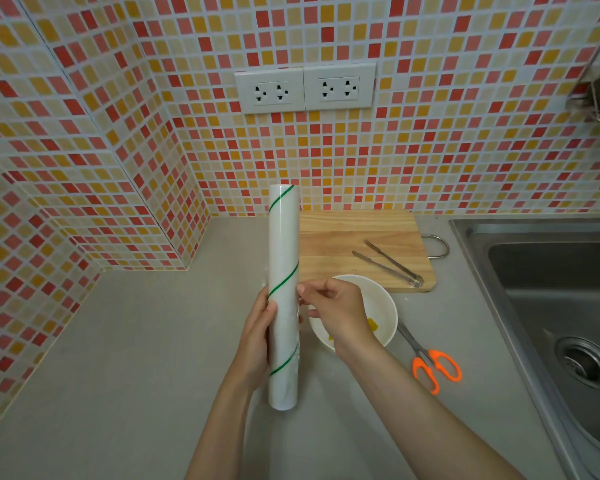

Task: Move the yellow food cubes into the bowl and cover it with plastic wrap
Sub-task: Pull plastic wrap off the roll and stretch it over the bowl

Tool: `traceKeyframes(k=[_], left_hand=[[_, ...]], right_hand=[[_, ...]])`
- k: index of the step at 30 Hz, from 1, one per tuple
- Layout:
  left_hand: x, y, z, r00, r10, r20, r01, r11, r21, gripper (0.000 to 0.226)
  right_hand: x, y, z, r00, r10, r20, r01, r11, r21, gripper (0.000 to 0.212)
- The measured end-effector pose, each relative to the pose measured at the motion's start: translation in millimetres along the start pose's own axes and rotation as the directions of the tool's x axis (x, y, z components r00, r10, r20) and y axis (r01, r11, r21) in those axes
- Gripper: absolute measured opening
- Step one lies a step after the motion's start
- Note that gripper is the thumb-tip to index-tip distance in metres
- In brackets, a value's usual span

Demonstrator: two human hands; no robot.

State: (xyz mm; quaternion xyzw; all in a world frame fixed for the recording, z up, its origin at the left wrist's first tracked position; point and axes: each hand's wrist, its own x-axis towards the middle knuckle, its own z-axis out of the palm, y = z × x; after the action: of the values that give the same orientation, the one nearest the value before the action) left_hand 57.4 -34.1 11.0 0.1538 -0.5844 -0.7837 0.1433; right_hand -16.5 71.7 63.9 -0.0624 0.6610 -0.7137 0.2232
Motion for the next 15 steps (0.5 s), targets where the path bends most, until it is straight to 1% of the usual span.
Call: traceKeyframes(k=[2, 4, 6, 8, 10, 12, 13, 15], left_hand=[[0, 0, -2, 1.000, 0.001, 0.011, -0.001, 1.000, 0.030, 0.036], [0, 2, -5, 1.000, 0.005, 0.027, -0.006, 0.999, 0.047, 0.039], [2, 5, -8, 0.999, 0.015, 0.031, -0.016, 0.999, 0.045, 0.041], [5, 10, -8, 0.999, 0.028, 0.021, -0.029, 0.998, 0.050, 0.039], [7, 15, -5, 0.998, 0.048, -0.041, -0.045, 0.996, 0.071, 0.035], [8, 20, -1, 0.988, 0.047, -0.147, -0.033, 0.995, 0.094, 0.035], [8, 22, 0, 0.984, 0.031, -0.175, -0.013, 0.995, 0.102, 0.039], [7, 26, 3, 0.982, -0.006, -0.189, 0.024, 0.995, 0.094, 0.049]], right_hand=[[0, 1, -1, 1.000, -0.015, -0.021, 0.014, 1.000, -0.013, 0.019], [0, -1, -1, 1.000, -0.022, -0.001, 0.022, 1.000, -0.022, 0.022], [0, -4, 1, 0.997, -0.037, 0.063, 0.043, 0.993, -0.110, 0.022], [0, -6, 6, 0.988, -0.071, 0.136, 0.101, 0.967, -0.233, 0.016], [-1, -9, 10, 0.979, -0.092, 0.184, 0.142, 0.948, -0.285, 0.012], [-4, -12, 15, 0.970, -0.114, 0.216, 0.172, 0.947, -0.270, 0.014], [-6, -14, 16, 0.965, -0.138, 0.223, 0.193, 0.949, -0.249, 0.016], [-9, -14, 18, 0.957, -0.190, 0.220, 0.232, 0.955, -0.186, 0.018]])
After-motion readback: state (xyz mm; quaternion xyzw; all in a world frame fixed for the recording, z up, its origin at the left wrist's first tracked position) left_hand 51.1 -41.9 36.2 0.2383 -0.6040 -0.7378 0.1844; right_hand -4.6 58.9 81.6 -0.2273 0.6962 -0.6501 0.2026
